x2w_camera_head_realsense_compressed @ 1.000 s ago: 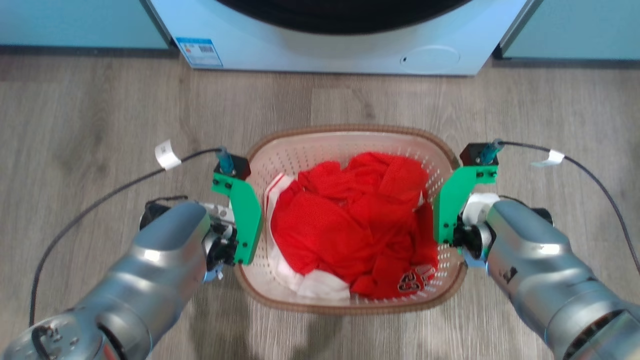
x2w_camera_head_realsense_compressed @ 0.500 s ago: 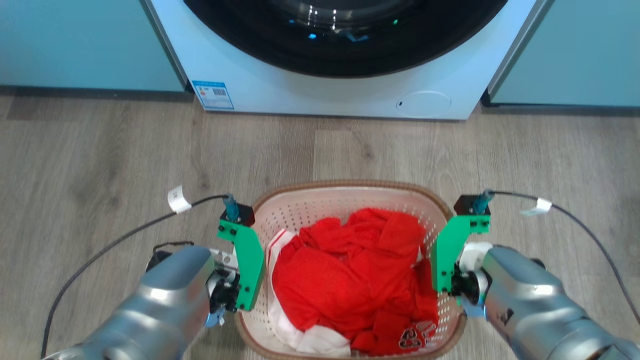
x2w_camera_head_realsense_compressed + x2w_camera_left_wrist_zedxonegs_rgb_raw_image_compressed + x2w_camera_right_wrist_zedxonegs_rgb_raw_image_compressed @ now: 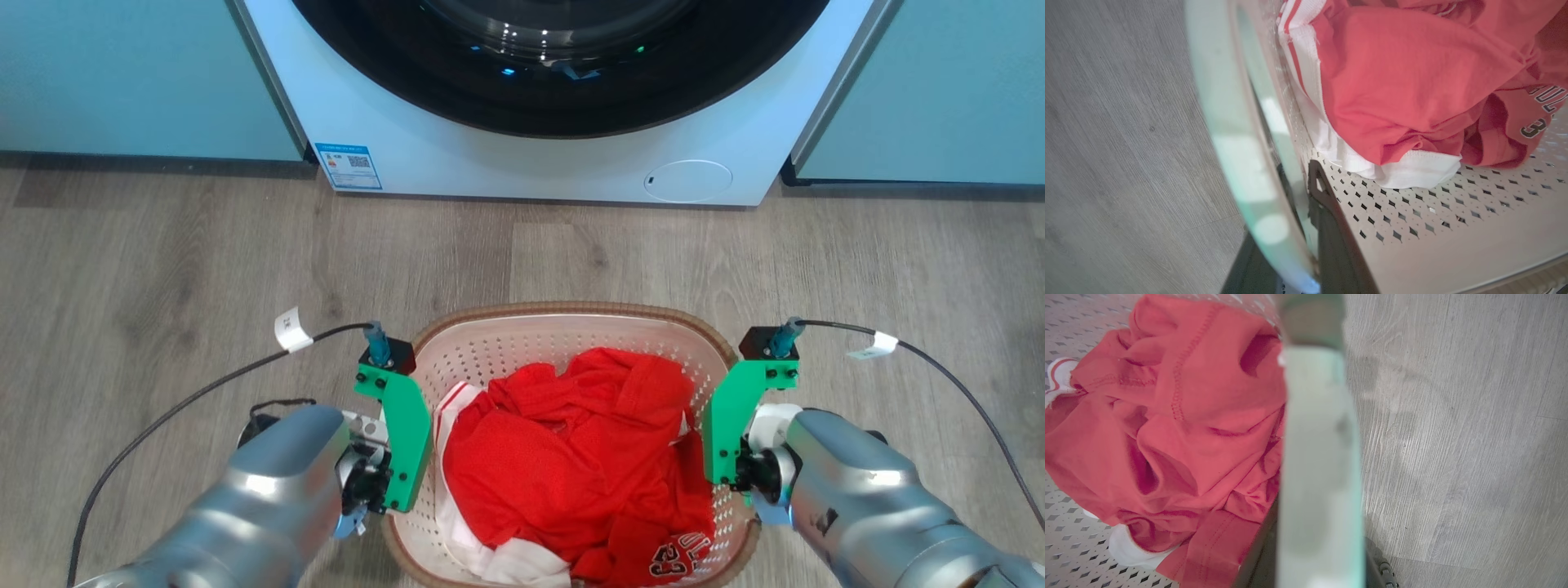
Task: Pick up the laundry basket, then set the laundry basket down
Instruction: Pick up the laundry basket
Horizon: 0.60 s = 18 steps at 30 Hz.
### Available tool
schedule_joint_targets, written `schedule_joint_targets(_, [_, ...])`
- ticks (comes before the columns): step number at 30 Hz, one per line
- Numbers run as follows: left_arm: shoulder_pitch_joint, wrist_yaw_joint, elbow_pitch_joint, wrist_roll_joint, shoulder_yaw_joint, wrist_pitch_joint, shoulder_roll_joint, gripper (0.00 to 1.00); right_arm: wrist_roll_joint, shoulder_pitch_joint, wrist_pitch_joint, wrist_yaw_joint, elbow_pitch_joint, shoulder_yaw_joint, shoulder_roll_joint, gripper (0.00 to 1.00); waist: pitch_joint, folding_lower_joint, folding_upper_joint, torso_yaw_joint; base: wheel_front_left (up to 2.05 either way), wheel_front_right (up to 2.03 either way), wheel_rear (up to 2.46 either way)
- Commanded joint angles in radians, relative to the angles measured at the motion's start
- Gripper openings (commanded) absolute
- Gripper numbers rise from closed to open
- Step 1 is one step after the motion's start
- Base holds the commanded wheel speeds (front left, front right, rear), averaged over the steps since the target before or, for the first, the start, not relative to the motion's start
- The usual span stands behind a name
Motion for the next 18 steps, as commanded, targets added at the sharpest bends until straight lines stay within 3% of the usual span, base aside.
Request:
schedule_joint_targets(1, [-0.032, -0.007, -0.019, 0.015, 0.002, 0.003, 0.012, 0.0, 0.005, -0.025, -0.01, 0.008, -0.034, 0.019, 0.024, 0.0, -0.003, 0.0001, -0.0001, 0.002, 0.0, 0.0, 0.0])
schedule_joint_targets(18, [-0.03, -0.007, -0.015, 0.009, 0.002, 0.011, 0.014, 0.0, 0.057, -0.036, -0.016, 0.008, -0.02, 0.073, 0.024, 0.0, -0.012, 0.0001, -0.0001, 0.008, 0.0, 0.0, 0.0])
